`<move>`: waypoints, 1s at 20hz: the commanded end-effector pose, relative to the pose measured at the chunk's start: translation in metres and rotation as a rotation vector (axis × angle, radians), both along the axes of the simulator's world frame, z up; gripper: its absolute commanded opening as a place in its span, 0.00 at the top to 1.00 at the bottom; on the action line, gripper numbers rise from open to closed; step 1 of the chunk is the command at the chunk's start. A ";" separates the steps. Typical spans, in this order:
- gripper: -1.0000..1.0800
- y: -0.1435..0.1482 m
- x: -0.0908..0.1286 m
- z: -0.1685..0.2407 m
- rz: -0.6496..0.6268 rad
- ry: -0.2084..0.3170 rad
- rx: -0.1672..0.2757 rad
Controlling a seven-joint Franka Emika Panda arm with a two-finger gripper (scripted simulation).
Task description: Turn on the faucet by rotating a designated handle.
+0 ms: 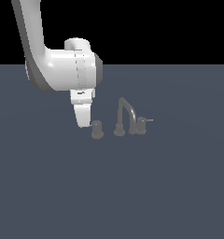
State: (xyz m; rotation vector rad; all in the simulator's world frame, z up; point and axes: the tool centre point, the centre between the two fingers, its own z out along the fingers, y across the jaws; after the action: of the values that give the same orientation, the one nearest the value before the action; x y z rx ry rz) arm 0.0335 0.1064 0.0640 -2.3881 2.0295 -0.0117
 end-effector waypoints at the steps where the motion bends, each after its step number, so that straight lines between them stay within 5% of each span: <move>1: 1.00 -0.001 -0.004 0.000 0.000 0.002 0.000; 14: 1.00 -0.011 -0.043 0.000 0.004 0.010 -0.001; 15: 1.00 0.005 -0.040 -0.001 0.027 0.006 0.008; 20: 1.00 -0.020 -0.049 -0.001 0.016 0.008 0.004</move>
State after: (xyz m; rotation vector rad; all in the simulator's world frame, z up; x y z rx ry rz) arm -0.0133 0.1069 0.0633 -2.4229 1.9775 0.0057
